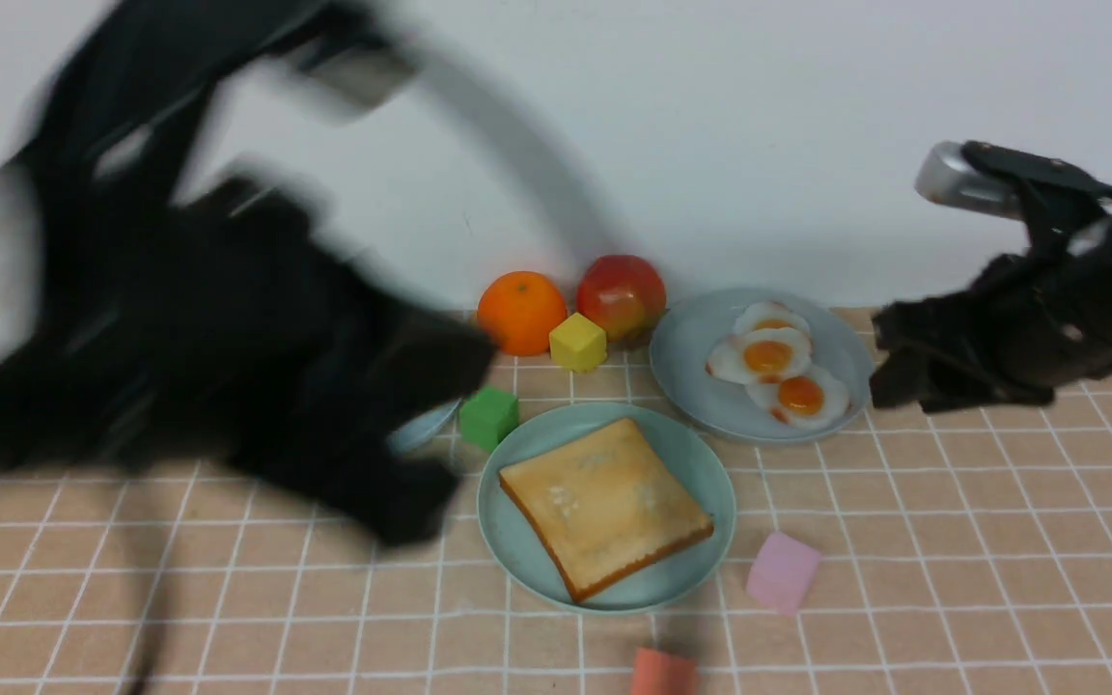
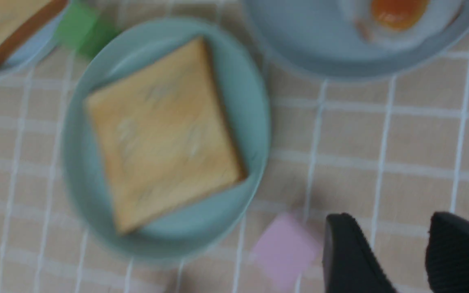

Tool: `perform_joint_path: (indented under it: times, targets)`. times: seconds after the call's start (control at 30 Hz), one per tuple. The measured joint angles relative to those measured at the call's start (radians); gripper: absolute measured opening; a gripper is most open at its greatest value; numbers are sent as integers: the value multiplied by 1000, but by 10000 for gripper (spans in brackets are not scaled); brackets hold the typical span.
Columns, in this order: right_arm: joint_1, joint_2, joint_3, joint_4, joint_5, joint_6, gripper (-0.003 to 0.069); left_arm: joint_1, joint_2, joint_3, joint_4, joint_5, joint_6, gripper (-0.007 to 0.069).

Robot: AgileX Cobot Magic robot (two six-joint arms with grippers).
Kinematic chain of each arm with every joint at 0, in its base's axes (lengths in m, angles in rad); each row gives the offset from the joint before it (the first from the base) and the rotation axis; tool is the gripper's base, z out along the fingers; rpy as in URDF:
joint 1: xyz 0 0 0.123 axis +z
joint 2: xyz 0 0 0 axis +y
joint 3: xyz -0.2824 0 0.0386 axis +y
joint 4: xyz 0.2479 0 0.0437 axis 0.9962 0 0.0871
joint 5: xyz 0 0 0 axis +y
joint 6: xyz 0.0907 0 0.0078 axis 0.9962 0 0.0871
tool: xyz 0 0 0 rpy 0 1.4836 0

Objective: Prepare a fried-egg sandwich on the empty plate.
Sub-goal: Use the right arm to grab a fried egg

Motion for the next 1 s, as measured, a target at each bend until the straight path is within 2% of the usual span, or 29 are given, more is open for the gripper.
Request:
perform_joint_path:
  times: [0.23, 0.33, 0.63, 1.0]
  targets:
    - [-79, 337, -260, 129, -2, 0, 308, 0, -237, 280, 0, -266, -90, -13]
    - [-88, 461, -371, 170, 1, 0, 332, 0, -258, 317, 0, -311, -101, -13]
    - [-89, 654, -593, 196, -27, 0, 382, 0, -262, 322, 0, -330, -104, -13]
    - [-89, 718, -647, 236, -76, 0, 382, 0, -262, 322, 0, -335, -104, -13]
